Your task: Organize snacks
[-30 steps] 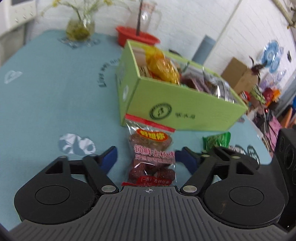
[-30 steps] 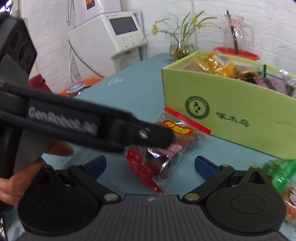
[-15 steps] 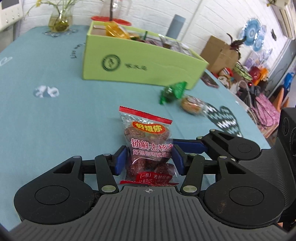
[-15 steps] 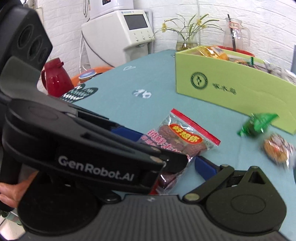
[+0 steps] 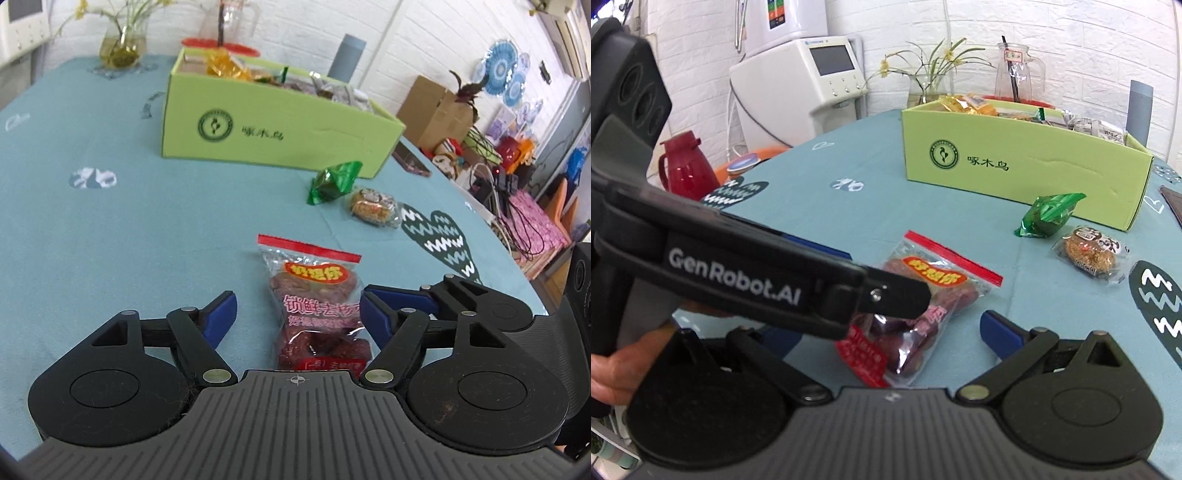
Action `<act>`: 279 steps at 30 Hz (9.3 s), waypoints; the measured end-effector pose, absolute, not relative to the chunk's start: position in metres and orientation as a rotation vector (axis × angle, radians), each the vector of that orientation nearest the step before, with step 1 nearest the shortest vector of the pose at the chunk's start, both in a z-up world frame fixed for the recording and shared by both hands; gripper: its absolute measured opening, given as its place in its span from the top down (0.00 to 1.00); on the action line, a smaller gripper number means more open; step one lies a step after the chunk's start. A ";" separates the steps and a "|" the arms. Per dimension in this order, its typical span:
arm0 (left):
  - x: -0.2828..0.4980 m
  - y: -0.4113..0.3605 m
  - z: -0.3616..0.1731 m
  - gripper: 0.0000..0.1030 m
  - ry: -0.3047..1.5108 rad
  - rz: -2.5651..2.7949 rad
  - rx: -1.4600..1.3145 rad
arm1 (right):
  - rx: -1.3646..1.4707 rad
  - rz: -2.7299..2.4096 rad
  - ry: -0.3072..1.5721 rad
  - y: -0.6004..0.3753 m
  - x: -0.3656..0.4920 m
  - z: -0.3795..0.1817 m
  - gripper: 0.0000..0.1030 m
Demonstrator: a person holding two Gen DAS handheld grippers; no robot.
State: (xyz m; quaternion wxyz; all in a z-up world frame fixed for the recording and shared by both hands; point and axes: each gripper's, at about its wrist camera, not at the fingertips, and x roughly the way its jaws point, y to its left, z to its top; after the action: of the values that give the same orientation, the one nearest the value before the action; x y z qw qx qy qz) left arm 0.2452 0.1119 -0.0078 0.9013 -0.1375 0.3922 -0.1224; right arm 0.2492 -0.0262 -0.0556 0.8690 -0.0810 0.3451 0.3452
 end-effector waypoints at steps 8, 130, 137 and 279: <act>0.254 0.122 -0.014 0.74 0.803 -0.326 -0.386 | -0.199 0.722 0.691 -0.014 0.247 -0.051 0.18; 0.272 0.113 0.011 0.95 0.768 -0.275 -0.244 | -0.072 0.545 0.648 -0.098 0.311 -0.023 0.51; 0.275 0.100 0.000 0.93 0.800 -0.235 -0.144 | -0.133 0.505 0.704 -0.094 0.305 -0.049 0.12; 0.515 0.112 0.063 0.78 0.619 -0.259 -0.262 | -0.277 0.659 0.487 0.003 0.508 0.001 0.36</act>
State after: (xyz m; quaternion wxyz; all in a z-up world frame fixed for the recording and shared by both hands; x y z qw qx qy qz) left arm 0.5154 0.1122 0.0631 0.9358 -0.1282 0.3030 -0.1268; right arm 0.5085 0.0034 0.0009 0.9080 -0.1342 0.2361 0.3191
